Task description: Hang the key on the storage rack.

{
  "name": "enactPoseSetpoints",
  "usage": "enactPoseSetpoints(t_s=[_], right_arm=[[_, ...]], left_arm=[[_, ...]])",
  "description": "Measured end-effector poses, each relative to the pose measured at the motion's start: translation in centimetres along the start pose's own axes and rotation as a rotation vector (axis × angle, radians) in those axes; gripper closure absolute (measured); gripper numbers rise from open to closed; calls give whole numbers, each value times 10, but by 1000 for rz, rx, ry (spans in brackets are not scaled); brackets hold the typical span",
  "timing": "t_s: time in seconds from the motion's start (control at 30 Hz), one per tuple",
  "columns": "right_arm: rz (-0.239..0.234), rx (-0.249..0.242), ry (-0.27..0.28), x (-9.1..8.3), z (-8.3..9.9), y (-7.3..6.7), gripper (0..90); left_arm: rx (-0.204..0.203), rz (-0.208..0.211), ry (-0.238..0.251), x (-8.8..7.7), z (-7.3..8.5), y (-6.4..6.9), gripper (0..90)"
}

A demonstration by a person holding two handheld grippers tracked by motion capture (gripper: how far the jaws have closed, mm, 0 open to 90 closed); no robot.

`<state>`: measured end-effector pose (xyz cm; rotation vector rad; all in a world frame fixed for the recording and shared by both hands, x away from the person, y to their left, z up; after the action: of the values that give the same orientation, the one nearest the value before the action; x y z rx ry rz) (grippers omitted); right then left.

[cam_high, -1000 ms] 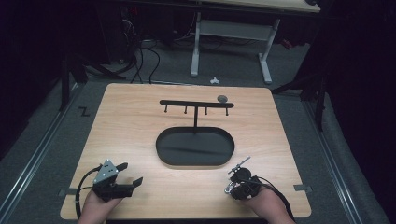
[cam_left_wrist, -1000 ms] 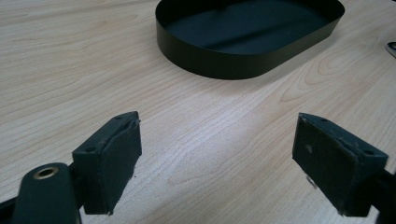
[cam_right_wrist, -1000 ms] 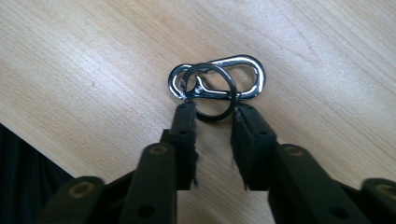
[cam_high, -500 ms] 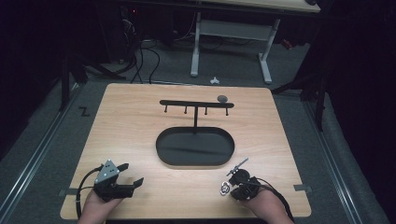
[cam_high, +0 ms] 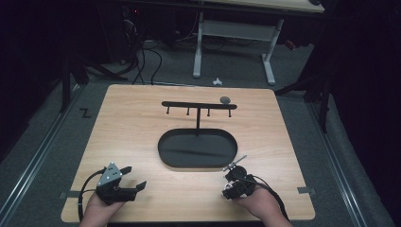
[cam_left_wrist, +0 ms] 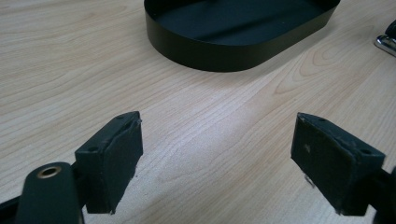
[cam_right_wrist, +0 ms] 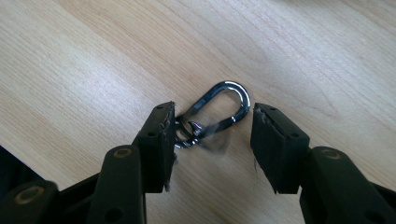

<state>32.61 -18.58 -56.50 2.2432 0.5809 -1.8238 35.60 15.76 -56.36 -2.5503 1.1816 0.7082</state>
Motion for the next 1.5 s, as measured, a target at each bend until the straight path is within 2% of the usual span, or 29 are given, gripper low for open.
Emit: enactPoseSetpoints(t_s=[0.07,0.13,0.2,0.4,0.43,0.57,0.73,0.8,0.87,0.97,1.03,1.2,1.5], right_arm=[[15,-13,-4,1,-1,1,553],[12,-2,-10,1,0,-1,561],[12,-5,-10,1,1,-1,632],[18,-1,4,-2,2,3,681],[29,10,19,-6,2,8,717],[52,16,27,-10,5,14,768],[48,22,35,-10,9,19,823],[50,14,36,-10,10,19,825],[39,31,35,-10,10,19,790],[33,13,29,-8,12,17,789],[17,22,31,-9,14,15,757],[2,34,26,-13,19,13,746],[-21,27,20,-14,27,9,731]], left_arm=[[3,0,-4,-1,0,0,173],[2,2,-3,-1,1,0,173],[-2,-2,-2,-1,1,-1,173],[0,0,-5,0,1,0,173],[2,0,-6,0,1,0,173],[1,0,-4,0,0,0,173],[3,1,-9,1,1,1,173],[7,1,-13,2,1,1,173],[10,2,-12,1,1,2,173],[10,2,-13,2,1,1,173],[9,4,-16,2,1,1,173],[9,5,-19,3,1,1,174],[18,11,-32,5,2,3,175]])
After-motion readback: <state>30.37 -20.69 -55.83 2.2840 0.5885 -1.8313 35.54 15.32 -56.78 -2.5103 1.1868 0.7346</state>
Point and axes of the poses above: each handheld gripper's, and its own axes: x roughly forward along the jaws, z roughly out of its underside, y roughly to its right, the point moved 8 cm from there along x, roughly forward along the jaws, and after that the axes turned 8 degrees about x, right-handed, at the moved point
